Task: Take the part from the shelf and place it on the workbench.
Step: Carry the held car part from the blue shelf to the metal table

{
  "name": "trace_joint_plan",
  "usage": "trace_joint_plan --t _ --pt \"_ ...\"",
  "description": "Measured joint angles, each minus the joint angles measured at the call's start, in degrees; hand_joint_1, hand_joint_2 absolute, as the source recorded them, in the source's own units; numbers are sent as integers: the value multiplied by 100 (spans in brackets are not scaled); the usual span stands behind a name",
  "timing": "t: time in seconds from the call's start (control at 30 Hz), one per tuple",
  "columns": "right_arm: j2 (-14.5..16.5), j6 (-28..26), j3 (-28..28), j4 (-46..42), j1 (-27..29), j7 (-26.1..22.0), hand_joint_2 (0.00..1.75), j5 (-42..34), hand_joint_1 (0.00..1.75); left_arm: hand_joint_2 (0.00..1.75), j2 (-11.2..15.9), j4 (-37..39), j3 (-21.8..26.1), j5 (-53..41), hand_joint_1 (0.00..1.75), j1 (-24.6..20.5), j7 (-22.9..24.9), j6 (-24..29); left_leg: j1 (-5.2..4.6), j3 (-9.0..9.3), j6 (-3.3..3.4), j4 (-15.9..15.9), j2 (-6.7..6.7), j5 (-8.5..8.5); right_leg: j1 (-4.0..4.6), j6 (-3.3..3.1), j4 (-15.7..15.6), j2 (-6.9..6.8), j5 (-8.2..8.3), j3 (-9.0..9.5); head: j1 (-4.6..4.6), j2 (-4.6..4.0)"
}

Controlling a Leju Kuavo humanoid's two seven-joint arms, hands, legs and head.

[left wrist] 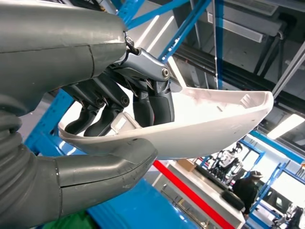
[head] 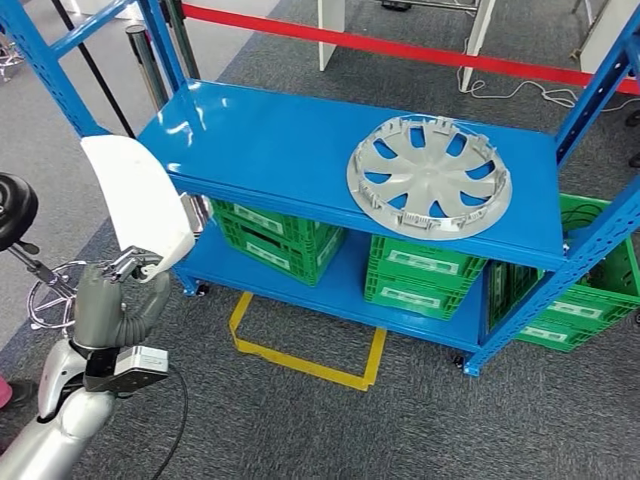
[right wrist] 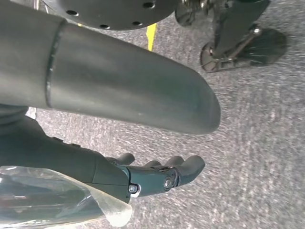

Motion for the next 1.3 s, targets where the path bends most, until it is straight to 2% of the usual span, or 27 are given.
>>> trace_joint_plan --t 0.07,0.13,0.17,0.2,0.3,0.33,0.37,0.4,0.43,0.47,0.53,0.57,0.6,0.67,0.7,0.73,0.8,0.83,0.87,0.9,0.93,1.0,1.07,1.13,1.2,1.23,1.3 --pt "0 1 -2 0 0 2 0 0 0 175 2 -1 0 1 175 -10 -1 0 -25 271 51 -492 -4 -78 8 55 44 2 87 -74 -1 0" --pt "-1 2 -4 1 1 5 0 0 0 175 3 -2 0 1 175 -11 -2 0 -34 245 123 -536 1 -31 3 112 50 7 163 -104 -2 0" --pt "-1 2 -5 1 3 8 0 0 0 175 4 -2 -1 1 175 -19 -2 -1 -29 200 168 -540 11 19 -4 139 81 15 119 -139 -5 0" --pt "-1 4 -7 2 4 25 0 0 0 175 3 -2 -1 0 175 -25 -2 -1 -21 138 217 -547 22 84 -9 167 181 24 -33 -202 3 -1" --pt "-2 75 -22 2 2 338 0 1 0 175 0 2 -8 15 175 -61 -11 -35 -23 -130 298 -548 37 306 -27 226 1054 39 -875 -448 19 -2" --pt "-2 143 -33 2 -3 585 0 1 0 175 -1 11 -22 30 175 -94 -16 -65 -28 -233 301 -544 37 383 -32 238 1395 39 -1015 -490 19 -1" --pt "-2 230 -44 2 -11 880 0 1 0 175 -2 25 -44 45 175 -143 -20 -96 -33 -337 300 -539 36 459 -35 246 1626 38 -995 -484 18 0" --pt "-2 328 -59 2 -16 1192 0 1 0 175 -4 45 -77 61 175 -206 -21 -122 -37 -437 293 -535 35 532 -37 244 1687 38 -845 -403 18 0" --pt "-4 429 -73 2 -19 1483 0 1 0 175 -7 69 -119 70 175 -275 -22 -140 -40 -529 281 -532 32 602 -37 232 1546 39 -644 -225 18 0" --pt "-6 525 -86 2 -20 1739 0 2 0 175 -8 93 -163 80 175 -345 -22 -157 -43 -604 265 -525 28 665 -36 209 1215 43 -498 52 17 0" --pt "-11 684 -105 1 -23 2102 0 3 0 175 -9 135 -248 98 175 -474 -20 -182 -54 -711 216 -501 27 774 -17 162 265 56 -515 738 13 0" --pt "-12 735 -115 1 -22 2210 0 3 0 175 -9 152 -286 106 175 -531 -19 -191 -52 -746 189 -494 33 832 -1 149 -88 65 -601 968 13 0" --pt "-13 766 -123 0 -20 2277 0 4 0 175 -9 168 -319 110 175 -575 -17 -193 -46 -777 160 -498 40 893 18 141 -292 71 -657 1081 10 0" --pt "-12 787 -136 2 -7 2352 0 9 0 175 -4 200 -383 117 175 -627 -16 -194 -26 -842 100 -510 44 952 23 89 -382 57 -574 1009 20 0" --pt "-13 787 -140 2 -4 2370 0 14 0 175 2 216 -408 120 175 -636 -13 -194 -19 -889 74 -437 40 832 17 42 -404 41 -501 954 24 -1" --pt "-15 784 -146 3 1 2377 0 22 0 175 11 229 -431 125 175 -640 -10 -193 -12 -955 49 -257 35 608 9 -6 -426 22 -421 889 21 -1" --pt "-19 774 -165 2 2 2357 0 38 0 175 25 252 -469 130 175 -646 -2 -193 9 -1121 8 458 31 6 7 -62 -406 -3 -299 743 8 -1" --pt "-19 767 -174 2 3 2340 0 45 0 175 29 262 -488 131 175 -645 -1 -192 19 -1176 -14 844 31 -173 6 -66 -379 -15 -246 654 2 -1" --pt "-19 759 -181 2 5 2320 0 50 0 175 34 273 -509 131 175 -643 0 -192 31 -1179 -37 1126 31 -215 0 -58 -345 -25 -203 563 4 -1" --pt "-19 750 -184 2 7 2305 0 55 0 175 41 280 -527 131 175 -641 0 -193 47 -1111 -60 1220 31 -125 -11 -40 -305 -33 -167 473 2 -1" --pt "-19 740 -186 2 8 2293 0 60 0 175 48 285 -545 130 175 -641 0 -193 68 -954 -86 1108 31 36 -27 -14 -259 -39 -134 383 2 -2" --pt "-22 717 -190 -1 10 2276 0 67 0 175 60 287 -581 122 175 -648 0 -197 120 -440 -157 408 31 256 -42 53 -151 -42 -86 220 -14 -2" --pt "-24 695 -191 -4 9 2256 0 78 0 175 73 287 -615 103 175 -657 3 -213 137 -41 -136 -237 10 175 -25 128 -48 -41 -33 93 -27 0" --pt "-23 682 -191 -5 13 2233 0 90 0 175 90 287 -639 75 175 -659 9 -240 116 8 -47 -396 -9 85 -24 209 -8 -39 38 15 -22 0" --pt "-23 667 -191 -5 20 2218 0 105 0 175 104 289 -659 56 175 -674 13 -270 110 -75 50 -394 4 140 -45 277 82 -25 -66 -76 2 0" --pt "-22 659 -191 -4 23 2215 0 115 0 175 110 290 -668 54 175 -682 15 -283 106 -126 116 -398 12 188 -52 301 255 -15 -249 -152 18 0" --pt "-21 645 -191 -4 23 2212 0 134 0 175 121 291 -682 51 175 -690 20 -301 69 -249 216 -396 21 292 -59 324 944 4 -773 -376 46 1"
